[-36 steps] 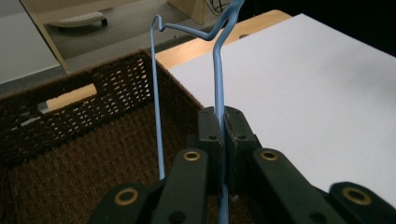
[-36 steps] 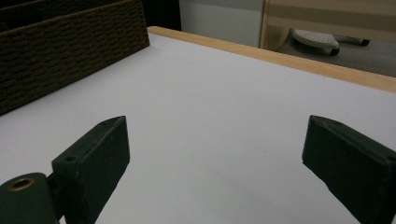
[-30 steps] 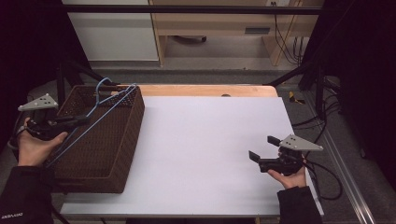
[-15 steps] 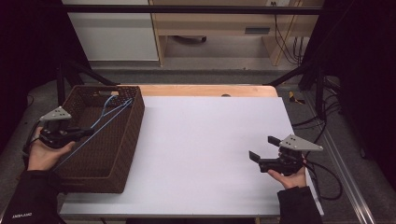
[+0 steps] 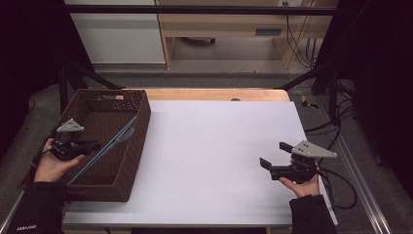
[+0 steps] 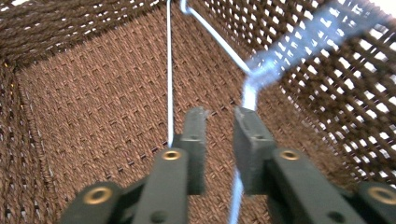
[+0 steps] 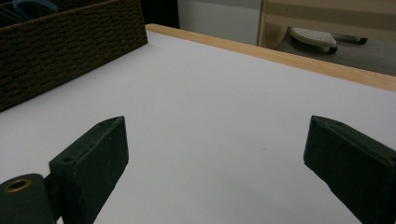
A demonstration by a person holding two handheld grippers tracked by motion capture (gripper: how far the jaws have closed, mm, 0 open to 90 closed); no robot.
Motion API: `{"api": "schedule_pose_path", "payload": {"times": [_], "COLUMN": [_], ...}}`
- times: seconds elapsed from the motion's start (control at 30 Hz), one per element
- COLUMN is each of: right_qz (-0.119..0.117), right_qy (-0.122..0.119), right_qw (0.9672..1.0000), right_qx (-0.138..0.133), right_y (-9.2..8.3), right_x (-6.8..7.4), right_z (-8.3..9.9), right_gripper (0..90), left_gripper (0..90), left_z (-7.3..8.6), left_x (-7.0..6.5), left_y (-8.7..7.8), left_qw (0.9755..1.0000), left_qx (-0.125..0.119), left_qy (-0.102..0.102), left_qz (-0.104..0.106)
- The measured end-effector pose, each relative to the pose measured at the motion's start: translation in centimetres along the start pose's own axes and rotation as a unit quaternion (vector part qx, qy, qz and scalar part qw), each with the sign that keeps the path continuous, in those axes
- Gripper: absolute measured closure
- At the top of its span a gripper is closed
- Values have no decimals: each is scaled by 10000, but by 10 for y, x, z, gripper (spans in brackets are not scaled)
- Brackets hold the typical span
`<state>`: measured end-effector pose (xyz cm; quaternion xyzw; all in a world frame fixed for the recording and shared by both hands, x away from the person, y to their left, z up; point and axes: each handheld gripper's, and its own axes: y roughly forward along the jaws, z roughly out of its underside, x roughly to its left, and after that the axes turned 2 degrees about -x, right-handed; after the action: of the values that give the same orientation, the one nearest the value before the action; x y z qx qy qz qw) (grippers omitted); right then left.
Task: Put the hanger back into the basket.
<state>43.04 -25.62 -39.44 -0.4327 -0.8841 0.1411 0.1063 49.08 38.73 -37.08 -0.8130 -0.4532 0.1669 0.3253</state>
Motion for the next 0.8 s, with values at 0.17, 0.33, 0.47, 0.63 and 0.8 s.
{"api": "schedule_pose_path", "payload": {"times": [0.17, 0.33, 0.47, 0.63, 0.8], "right_qz": [18, 22, 1, 22, 20], "right_qy": [6, 24, 37, 112, 101], "right_qw": [10000, 10000, 9999, 9999, 9999], "right_qx": [-24, -55, -95, -122, -130], "right_y": [-2, -3, -5, -6, -7], "right_x": [-1, -1, -1, -1, -1], "right_z": [-1, -1, -2, -3, -3], "right_gripper": [69, 66, 63, 57, 53], "left_gripper": [547, 390, 282, 189, 122], "left_z": [-6, -12, -16, -19, -21], "left_x": [-10, -32, -50, -76, -98], "left_y": [-14, -27, -32, -38, -40], "left_qw": [9984, 9930, 9900, 9840, 9796], "left_qx": [-548, -1161, -1393, -1736, -1919], "left_qy": [-159, -96, -16, -19, 34], "left_qz": [61, 190, 206, 413, 590]}}
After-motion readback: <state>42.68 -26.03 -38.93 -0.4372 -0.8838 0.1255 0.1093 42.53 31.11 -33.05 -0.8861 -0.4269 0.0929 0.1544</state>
